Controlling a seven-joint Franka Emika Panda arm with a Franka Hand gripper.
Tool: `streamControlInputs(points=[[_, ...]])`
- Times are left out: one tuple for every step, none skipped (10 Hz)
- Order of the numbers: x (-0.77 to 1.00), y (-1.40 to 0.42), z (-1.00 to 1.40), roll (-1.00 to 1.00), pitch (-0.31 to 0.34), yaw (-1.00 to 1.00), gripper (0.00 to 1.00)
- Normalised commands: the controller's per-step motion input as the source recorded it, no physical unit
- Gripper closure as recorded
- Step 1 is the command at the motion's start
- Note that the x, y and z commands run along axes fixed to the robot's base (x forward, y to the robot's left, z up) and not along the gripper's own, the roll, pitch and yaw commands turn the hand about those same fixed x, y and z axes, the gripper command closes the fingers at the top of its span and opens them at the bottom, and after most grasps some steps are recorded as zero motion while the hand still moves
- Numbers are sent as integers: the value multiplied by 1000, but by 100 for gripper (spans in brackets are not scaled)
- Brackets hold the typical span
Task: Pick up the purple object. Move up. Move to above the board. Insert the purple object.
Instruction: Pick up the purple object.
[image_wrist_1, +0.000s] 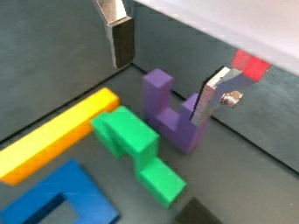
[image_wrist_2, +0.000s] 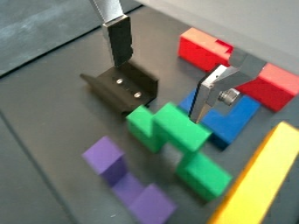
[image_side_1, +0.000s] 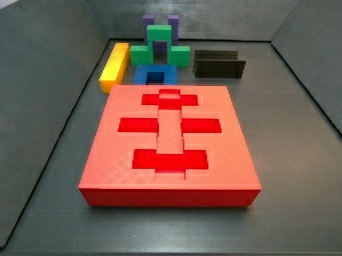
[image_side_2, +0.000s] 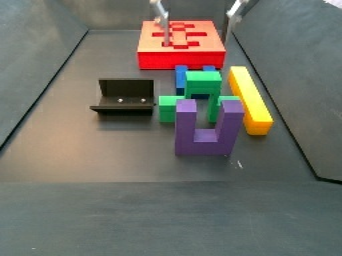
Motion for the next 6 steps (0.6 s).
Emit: streamControlInputs(points=[[854, 420, -437, 0, 109, -69, 0], [854, 509, -317, 0, 113, -69, 0], [789, 569, -177, -4, 114, -9, 0], [843, 551, 0, -86, 124, 0, 0], [706, 563, 0, -116, 123, 0, 0], [129, 174, -189, 33, 19, 29, 0]])
